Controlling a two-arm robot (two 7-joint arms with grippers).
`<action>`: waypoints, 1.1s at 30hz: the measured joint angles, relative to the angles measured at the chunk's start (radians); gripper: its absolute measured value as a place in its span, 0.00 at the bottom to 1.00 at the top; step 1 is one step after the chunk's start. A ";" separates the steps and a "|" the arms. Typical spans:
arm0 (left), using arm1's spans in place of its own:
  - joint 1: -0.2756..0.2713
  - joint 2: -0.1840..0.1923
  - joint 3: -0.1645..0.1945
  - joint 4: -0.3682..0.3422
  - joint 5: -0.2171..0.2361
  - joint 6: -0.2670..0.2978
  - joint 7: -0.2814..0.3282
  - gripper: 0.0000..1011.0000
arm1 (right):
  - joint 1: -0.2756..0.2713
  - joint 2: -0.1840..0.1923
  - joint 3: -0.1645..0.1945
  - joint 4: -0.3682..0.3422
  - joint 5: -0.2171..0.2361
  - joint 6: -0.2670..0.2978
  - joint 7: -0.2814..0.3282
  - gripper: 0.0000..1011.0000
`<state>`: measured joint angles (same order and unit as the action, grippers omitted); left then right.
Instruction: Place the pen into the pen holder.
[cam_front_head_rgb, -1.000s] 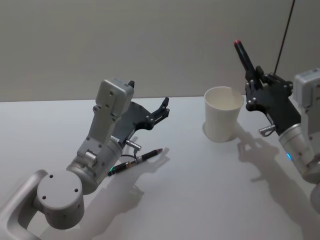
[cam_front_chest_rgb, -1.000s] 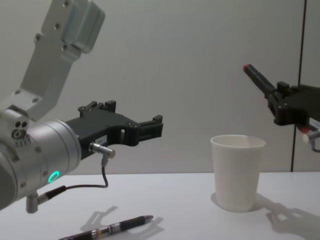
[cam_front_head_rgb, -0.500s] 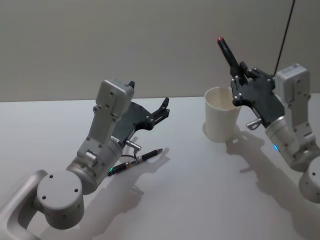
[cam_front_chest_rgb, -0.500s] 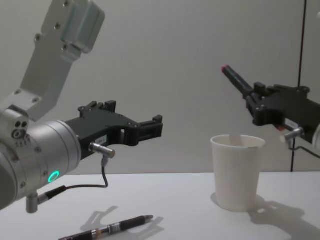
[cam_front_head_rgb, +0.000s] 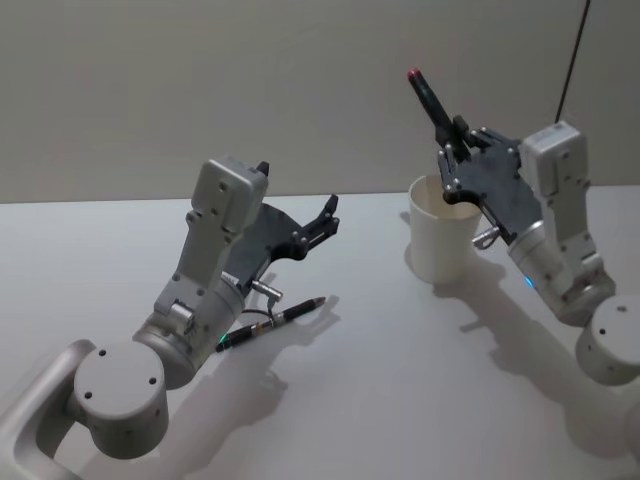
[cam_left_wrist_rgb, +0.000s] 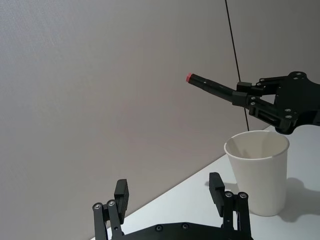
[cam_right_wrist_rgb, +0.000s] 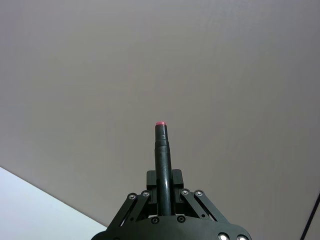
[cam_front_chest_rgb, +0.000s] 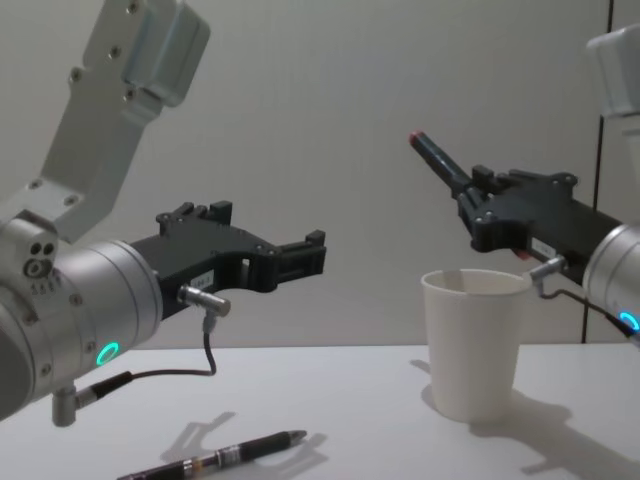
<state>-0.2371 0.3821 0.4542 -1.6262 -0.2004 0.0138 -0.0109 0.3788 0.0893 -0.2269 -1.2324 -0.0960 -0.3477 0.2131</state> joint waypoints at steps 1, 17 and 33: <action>0.000 0.000 0.000 0.000 0.000 0.000 0.000 0.99 | 0.003 -0.001 0.000 0.005 -0.001 -0.003 0.001 0.16; 0.000 0.000 0.000 0.000 0.000 0.000 0.000 0.99 | 0.060 -0.019 -0.008 0.094 -0.033 -0.039 0.008 0.16; 0.000 0.000 0.000 0.000 0.000 0.000 0.000 0.99 | 0.103 -0.032 -0.014 0.160 -0.058 -0.062 0.009 0.16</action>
<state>-0.2371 0.3821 0.4542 -1.6262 -0.2004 0.0138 -0.0109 0.4815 0.0569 -0.2411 -1.0724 -0.1538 -0.4097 0.2219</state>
